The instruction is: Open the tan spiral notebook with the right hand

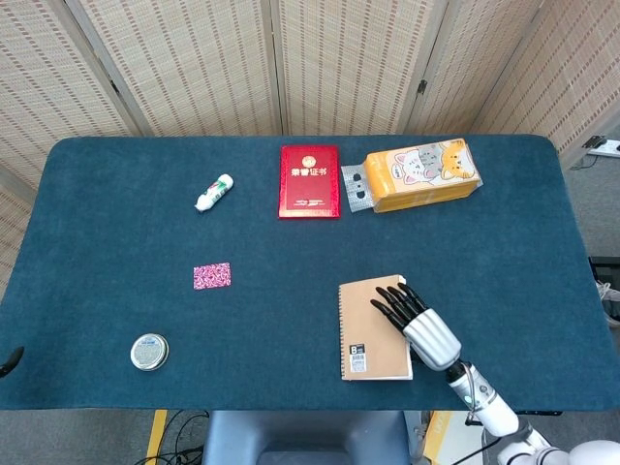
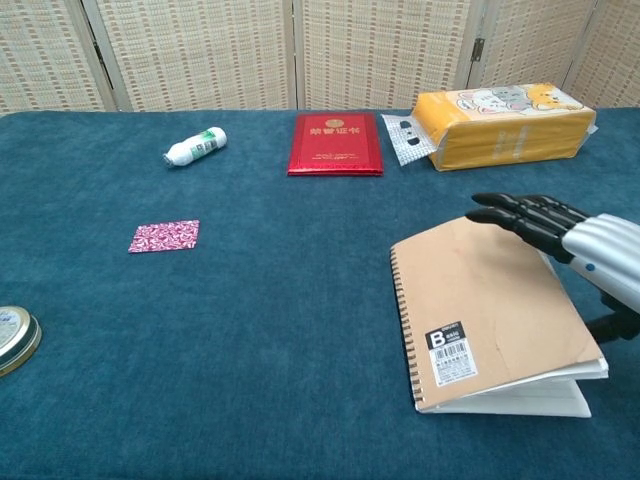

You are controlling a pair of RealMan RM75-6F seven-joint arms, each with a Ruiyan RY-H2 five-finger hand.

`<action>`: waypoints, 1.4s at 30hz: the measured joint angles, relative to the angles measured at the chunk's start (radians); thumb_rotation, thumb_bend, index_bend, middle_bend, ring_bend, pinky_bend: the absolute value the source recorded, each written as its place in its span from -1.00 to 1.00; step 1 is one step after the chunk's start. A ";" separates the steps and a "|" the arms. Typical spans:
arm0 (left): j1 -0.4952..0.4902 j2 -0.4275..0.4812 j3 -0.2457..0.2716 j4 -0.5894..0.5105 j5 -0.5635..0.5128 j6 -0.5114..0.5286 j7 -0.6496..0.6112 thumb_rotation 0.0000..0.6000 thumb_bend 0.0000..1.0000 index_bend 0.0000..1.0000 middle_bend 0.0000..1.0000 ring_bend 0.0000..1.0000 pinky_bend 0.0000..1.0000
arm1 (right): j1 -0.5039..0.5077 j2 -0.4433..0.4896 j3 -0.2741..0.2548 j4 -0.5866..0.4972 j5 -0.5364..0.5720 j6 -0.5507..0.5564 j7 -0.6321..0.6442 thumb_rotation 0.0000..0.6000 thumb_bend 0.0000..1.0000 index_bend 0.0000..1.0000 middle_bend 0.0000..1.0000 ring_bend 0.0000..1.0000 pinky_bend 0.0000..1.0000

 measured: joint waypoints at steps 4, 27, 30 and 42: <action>0.029 0.018 -0.030 0.010 -0.046 0.030 -0.073 1.00 -0.51 -0.62 -0.79 -0.93 -0.65 | 0.059 -0.020 0.022 -0.006 -0.005 -0.019 0.009 1.00 -0.39 -1.00 -1.00 -1.00 -1.00; 0.063 0.057 -0.052 0.048 -0.039 0.015 -0.225 1.00 -0.51 -0.62 -0.79 -0.93 -0.65 | 0.399 -0.097 0.176 -0.151 0.046 -0.265 -0.035 1.00 -0.46 -1.00 -1.00 -1.00 -1.00; 0.065 0.058 -0.052 0.050 -0.036 0.016 -0.225 1.00 -0.51 -0.62 -0.79 -0.93 -0.65 | 0.426 -0.099 0.194 -0.175 0.066 -0.298 -0.068 1.00 -0.46 -1.00 -1.00 -1.00 -1.00; 0.064 0.059 -0.045 0.051 -0.011 0.012 -0.211 1.00 -0.51 -0.62 -0.79 -0.93 -0.65 | 0.395 -0.038 0.190 -0.227 0.123 -0.288 -0.125 1.00 -0.47 -1.00 -1.00 -1.00 -1.00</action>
